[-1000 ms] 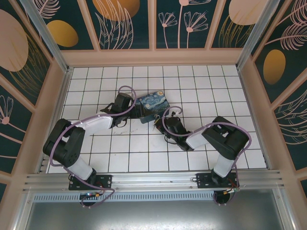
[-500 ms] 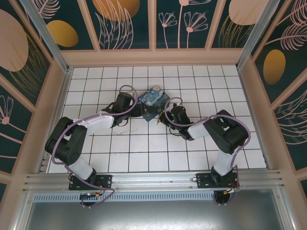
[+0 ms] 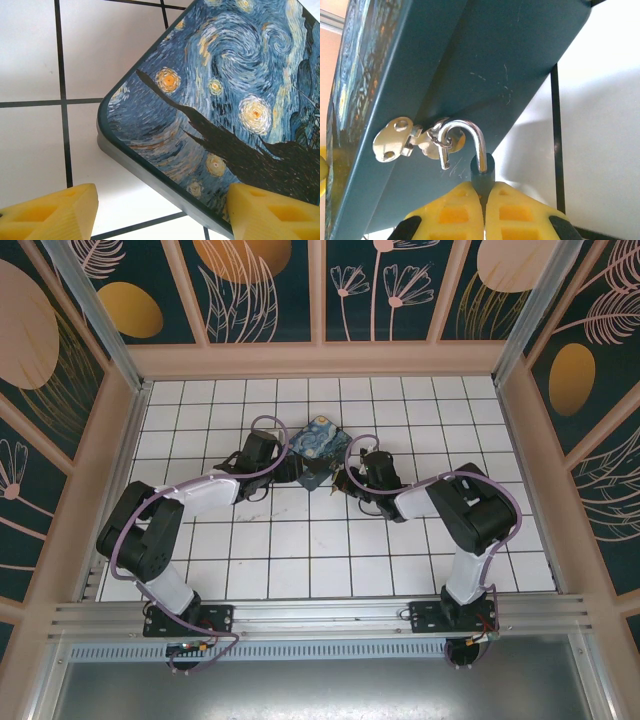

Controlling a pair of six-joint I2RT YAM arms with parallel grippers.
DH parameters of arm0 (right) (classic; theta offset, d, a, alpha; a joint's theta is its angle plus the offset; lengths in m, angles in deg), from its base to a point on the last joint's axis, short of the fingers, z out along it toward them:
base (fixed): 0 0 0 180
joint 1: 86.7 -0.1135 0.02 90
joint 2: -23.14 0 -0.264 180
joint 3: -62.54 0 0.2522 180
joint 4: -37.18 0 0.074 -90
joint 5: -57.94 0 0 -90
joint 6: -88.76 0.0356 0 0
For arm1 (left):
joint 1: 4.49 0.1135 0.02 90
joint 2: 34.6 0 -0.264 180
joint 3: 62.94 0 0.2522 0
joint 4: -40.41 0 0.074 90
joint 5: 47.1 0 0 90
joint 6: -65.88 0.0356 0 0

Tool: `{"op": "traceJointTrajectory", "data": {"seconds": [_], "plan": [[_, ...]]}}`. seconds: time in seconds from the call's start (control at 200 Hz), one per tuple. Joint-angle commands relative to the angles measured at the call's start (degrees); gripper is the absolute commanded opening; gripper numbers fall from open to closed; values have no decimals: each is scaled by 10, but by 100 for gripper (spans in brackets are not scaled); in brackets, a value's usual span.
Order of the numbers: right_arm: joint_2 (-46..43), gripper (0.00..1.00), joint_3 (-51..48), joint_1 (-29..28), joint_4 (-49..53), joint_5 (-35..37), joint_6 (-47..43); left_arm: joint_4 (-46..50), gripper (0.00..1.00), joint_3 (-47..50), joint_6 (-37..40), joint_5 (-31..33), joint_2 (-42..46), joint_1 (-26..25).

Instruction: Unlock a padlock with a key

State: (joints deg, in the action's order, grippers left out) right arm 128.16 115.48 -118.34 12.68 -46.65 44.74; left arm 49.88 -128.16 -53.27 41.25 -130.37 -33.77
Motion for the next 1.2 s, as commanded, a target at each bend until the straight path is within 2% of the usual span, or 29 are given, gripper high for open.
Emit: {"op": "traceJointTrajectory", "data": {"seconds": [0.0, 0.485, 0.661, 0.786, 0.976, 1.111, 1.196], "plan": [[19, 0, 14, 18, -66, -23, 37, 122, 68, 22, 24, 32, -43, 5], [66, 0, 104, 79, -36, -55, 61, 121, 66, 21, 20, 27, -56, 4], [38, 0, 65, 83, -42, -50, 60, 127, 68, 9, 20, 24, -49, 5], [-12, 0, 14, 81, -49, -49, 60, 136, 75, -8, 18, 22, -39, 4], [-110, 0, -37, 52, 20, -35, 39, 152, 86, -39, 12, 18, -3, 4], [-174, 0, -67, 5, 68, -2, 38, 168, 91, -70, 8, 13, 23, 5], [-205, 0, -88, -52, 75, 23, 51, 175, 98, -83, 1, -1, 45, 5]]}}
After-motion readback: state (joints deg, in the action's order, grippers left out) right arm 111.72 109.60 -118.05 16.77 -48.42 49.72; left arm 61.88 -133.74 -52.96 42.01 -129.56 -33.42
